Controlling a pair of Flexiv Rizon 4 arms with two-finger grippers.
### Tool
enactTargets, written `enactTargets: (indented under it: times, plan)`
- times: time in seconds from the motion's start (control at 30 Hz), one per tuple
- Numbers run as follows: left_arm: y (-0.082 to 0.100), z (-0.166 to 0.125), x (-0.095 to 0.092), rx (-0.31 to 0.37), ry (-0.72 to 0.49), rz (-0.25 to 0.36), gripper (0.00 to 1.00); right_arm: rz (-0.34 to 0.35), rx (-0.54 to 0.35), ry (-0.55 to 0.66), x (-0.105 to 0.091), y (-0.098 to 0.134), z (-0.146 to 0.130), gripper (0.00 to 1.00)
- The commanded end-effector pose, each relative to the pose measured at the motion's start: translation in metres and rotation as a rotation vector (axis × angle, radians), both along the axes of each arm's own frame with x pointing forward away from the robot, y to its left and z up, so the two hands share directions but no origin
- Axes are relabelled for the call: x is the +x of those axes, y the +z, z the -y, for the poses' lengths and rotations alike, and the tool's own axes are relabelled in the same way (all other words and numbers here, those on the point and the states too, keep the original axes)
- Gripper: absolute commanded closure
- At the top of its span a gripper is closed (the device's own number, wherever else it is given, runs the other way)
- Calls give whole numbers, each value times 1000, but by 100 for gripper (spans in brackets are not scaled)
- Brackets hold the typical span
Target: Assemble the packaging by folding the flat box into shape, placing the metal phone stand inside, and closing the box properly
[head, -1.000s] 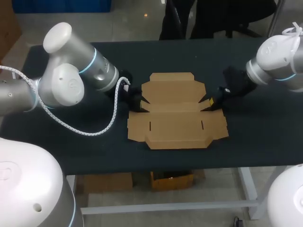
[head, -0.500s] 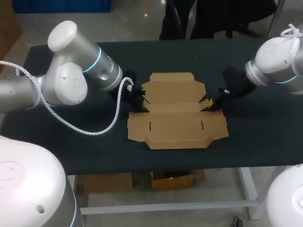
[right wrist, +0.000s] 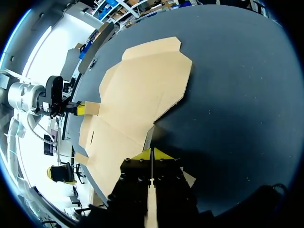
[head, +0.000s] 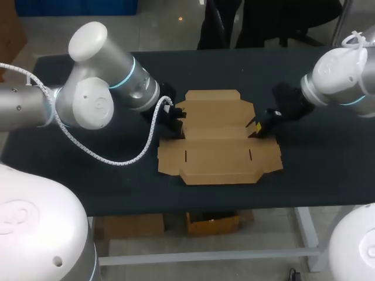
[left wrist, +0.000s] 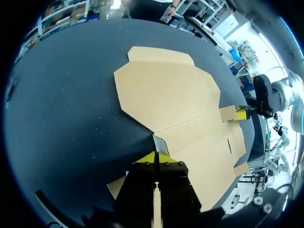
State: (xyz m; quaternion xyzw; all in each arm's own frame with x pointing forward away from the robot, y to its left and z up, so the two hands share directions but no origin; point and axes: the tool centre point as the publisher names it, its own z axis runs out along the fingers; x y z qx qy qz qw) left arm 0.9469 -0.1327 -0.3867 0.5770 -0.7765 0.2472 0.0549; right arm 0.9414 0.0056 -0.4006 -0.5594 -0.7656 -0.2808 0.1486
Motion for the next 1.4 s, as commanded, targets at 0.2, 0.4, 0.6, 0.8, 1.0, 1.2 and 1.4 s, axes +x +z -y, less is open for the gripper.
enactTargets:
  times: [0.2,0.4,0.6,0.8,1.0,1.2,1.4]
  plan:
    - [5,8,-3,27,-16,20,100,20,-27,3,-5,7,-7,100]
    - [6,12,-4,29,-26,22,100,29,-58,17,-4,8,-17,100]
    - [5,18,-3,41,-31,30,100,34,-78,17,-4,7,-21,100]
    - [2,27,-2,49,-52,33,100,37,-109,20,-3,6,-26,100]
    - [3,34,-1,52,-69,40,100,41,-145,10,1,4,-28,100]
    - [3,37,-2,55,-77,42,100,43,-172,-11,4,2,-31,100]
    - [2,36,-2,55,-65,41,100,28,-194,-73,5,2,-33,100]
